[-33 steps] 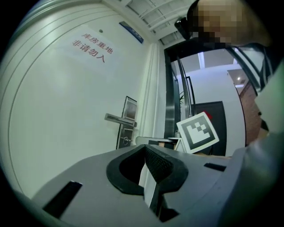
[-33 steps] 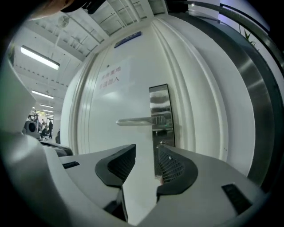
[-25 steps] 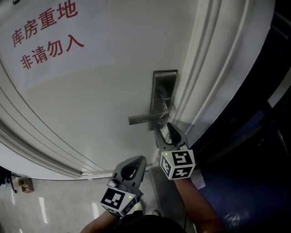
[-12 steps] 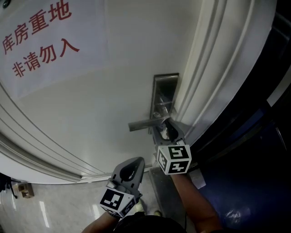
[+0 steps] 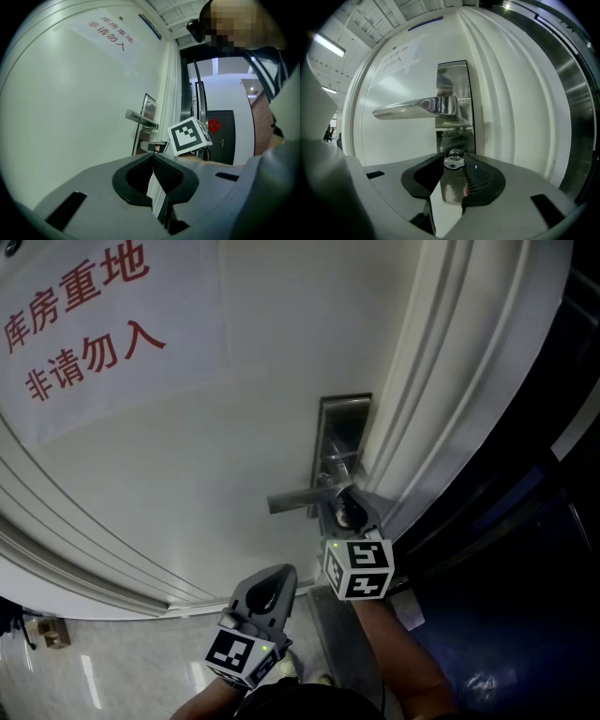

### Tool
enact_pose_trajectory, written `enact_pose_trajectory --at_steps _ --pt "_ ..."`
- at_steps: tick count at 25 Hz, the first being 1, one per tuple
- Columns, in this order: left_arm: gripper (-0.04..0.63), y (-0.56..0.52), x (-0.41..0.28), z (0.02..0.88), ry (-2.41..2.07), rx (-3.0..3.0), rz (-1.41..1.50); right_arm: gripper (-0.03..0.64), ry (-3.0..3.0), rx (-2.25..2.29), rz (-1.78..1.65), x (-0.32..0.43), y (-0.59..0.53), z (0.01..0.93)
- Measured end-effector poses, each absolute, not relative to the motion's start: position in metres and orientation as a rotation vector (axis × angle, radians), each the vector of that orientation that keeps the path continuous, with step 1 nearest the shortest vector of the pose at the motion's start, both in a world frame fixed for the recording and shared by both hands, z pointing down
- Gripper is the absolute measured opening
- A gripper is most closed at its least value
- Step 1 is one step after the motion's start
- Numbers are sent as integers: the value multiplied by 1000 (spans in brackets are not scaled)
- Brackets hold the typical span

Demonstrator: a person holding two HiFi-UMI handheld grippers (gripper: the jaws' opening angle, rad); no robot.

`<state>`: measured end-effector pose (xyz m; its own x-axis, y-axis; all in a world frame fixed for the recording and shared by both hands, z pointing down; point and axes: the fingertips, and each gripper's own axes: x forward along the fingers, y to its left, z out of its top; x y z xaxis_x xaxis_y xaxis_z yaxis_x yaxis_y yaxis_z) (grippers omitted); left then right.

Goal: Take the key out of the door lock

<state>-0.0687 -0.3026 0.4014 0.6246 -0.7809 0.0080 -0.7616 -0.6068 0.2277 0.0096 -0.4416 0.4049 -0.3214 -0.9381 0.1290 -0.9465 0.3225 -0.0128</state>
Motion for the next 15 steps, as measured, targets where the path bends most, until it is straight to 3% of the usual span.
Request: enact_pose_trajectory --at_steps 15 --pt "6 -299 -66 401 -1270 2638 -142 135 -2453 1792 134 12 -433 405"
